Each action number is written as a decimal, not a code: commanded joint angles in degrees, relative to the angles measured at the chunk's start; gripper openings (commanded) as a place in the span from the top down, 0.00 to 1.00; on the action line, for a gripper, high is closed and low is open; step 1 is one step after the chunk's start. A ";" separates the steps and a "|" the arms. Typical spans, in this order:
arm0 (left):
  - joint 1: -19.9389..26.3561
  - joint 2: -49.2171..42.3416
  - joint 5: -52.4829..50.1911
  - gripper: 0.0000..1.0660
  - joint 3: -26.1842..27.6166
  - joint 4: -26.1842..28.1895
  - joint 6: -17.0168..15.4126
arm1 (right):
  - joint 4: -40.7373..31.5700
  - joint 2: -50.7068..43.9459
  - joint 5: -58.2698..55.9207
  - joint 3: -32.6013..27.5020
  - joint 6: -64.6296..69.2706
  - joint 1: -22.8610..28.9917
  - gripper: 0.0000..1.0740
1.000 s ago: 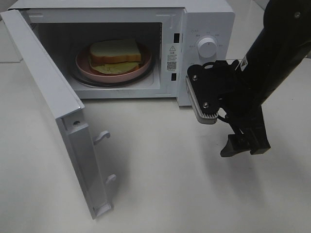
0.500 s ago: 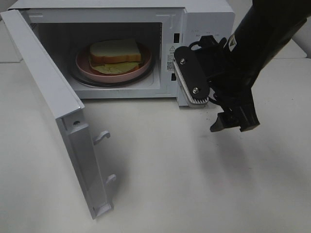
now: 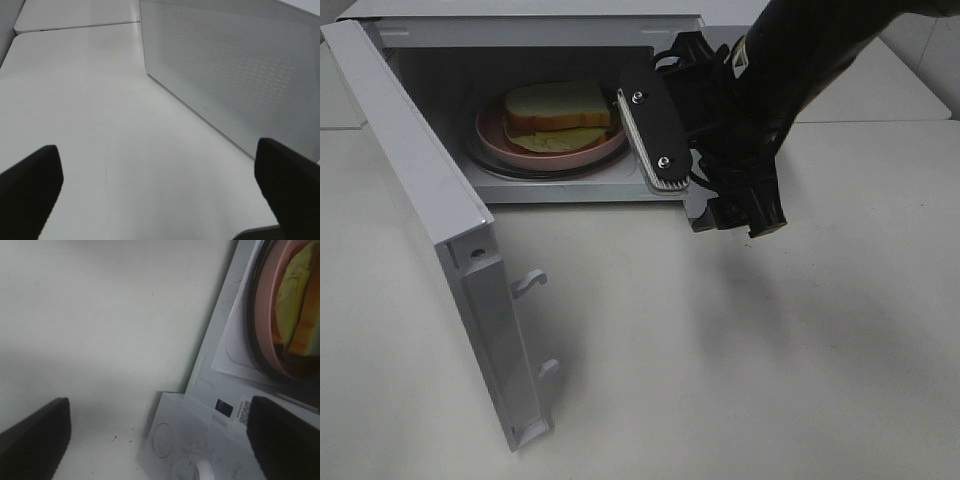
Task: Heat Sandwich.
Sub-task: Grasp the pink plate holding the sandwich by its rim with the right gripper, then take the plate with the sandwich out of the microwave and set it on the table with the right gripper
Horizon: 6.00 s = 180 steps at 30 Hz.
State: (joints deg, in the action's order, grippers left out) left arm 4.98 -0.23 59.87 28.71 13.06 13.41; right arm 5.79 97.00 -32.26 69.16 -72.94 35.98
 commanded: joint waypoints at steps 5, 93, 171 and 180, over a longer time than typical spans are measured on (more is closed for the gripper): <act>0.00 -1.55 -0.34 0.05 -0.11 0.23 -0.34 | 0.00 4.41 1.78 4.41 0.92 0.23 0.17; 0.00 -1.55 -0.34 0.05 -0.11 0.00 -0.34 | 0.00 43.37 -8.02 47.56 5.84 0.00 1.00; 0.00 -1.55 -0.34 0.05 -0.11 0.00 -0.34 | -1.95 8.54 6.13 2.86 -14.32 2.86 1.00; 0.00 -1.55 -0.34 0.05 -0.11 0.00 -0.34 | -1.95 3.95 6.70 -2.58 -14.32 2.86 1.00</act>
State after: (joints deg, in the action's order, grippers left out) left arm 4.98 -0.23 59.87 28.71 13.01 13.35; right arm 3.32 102.04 -27.04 66.58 -87.20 39.08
